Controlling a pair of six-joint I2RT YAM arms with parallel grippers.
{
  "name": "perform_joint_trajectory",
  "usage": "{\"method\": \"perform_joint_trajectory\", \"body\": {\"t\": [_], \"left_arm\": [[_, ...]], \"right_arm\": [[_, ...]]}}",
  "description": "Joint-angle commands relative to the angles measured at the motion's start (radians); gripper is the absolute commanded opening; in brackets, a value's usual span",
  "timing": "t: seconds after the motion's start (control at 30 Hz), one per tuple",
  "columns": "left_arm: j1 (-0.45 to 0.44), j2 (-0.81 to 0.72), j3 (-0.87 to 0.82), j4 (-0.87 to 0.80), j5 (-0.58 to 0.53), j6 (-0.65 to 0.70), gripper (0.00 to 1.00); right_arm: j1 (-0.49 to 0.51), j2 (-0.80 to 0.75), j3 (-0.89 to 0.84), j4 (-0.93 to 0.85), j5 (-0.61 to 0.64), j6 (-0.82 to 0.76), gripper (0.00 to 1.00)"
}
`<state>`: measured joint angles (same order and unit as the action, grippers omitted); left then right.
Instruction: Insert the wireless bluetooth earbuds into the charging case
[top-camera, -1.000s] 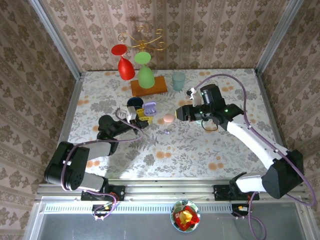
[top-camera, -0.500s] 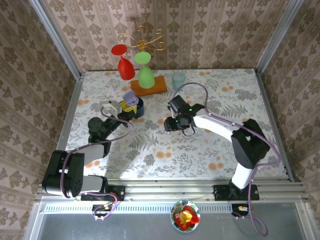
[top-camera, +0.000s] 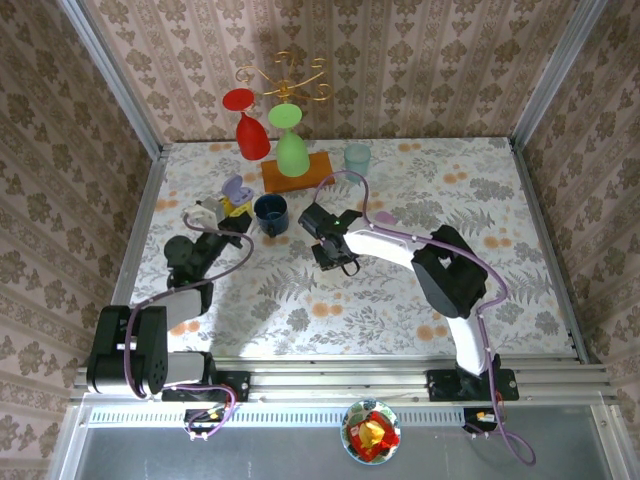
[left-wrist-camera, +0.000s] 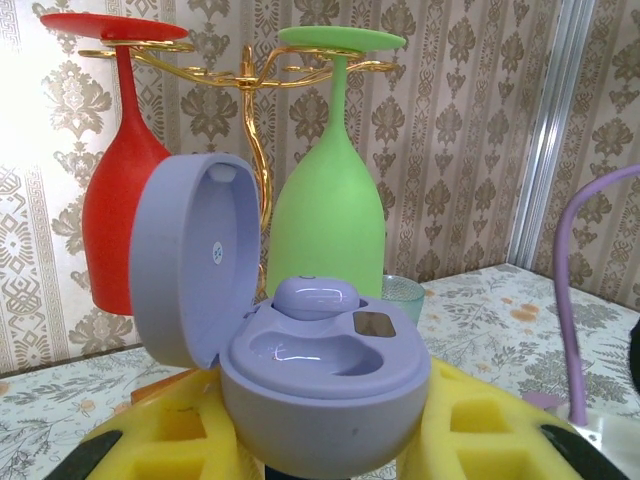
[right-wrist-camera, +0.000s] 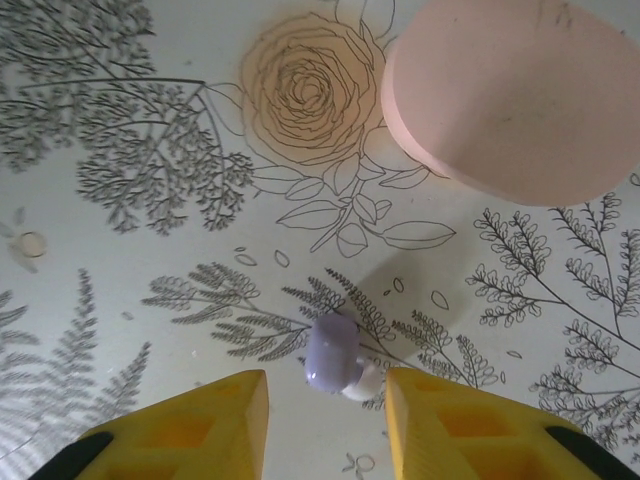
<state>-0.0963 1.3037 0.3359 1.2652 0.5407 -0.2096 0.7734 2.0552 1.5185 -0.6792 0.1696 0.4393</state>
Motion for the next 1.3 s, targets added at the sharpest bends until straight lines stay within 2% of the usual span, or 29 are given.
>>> {"method": "perform_joint_trajectory", "body": {"t": [0.0,0.3,0.63,0.87,1.03,1.1,1.27], "left_arm": [[0.005,-0.024,-0.014,0.029,-0.009,-0.001,0.25],[0.002,-0.026,-0.011,0.028,0.008,0.001,0.25],[-0.005,-0.021,-0.007,0.028,0.033,0.001,0.25],[-0.008,-0.021,-0.006,0.029,0.035,0.003,0.25],[-0.008,-0.023,-0.006,0.029,0.032,0.006,0.25],[-0.008,-0.024,-0.007,0.028,0.03,0.004,0.25],[-0.008,-0.021,-0.006,0.029,0.028,0.003,0.26]], "right_arm": [[0.0,0.044,0.038,-0.051,0.045,-0.024,0.34],[-0.002,0.034,0.027,-0.069,0.032,-0.082,0.18],[-0.014,-0.048,-0.04,-0.196,-0.008,-0.275,0.18],[-0.013,-0.046,-0.083,-0.321,0.044,-0.341,0.19],[-0.011,-0.035,-0.088,-0.317,0.047,-0.328,0.24],[-0.008,-0.04,-0.083,-0.316,0.051,-0.316,0.34],[-0.006,-0.082,-0.09,-0.287,0.014,-0.269,0.47]]}}
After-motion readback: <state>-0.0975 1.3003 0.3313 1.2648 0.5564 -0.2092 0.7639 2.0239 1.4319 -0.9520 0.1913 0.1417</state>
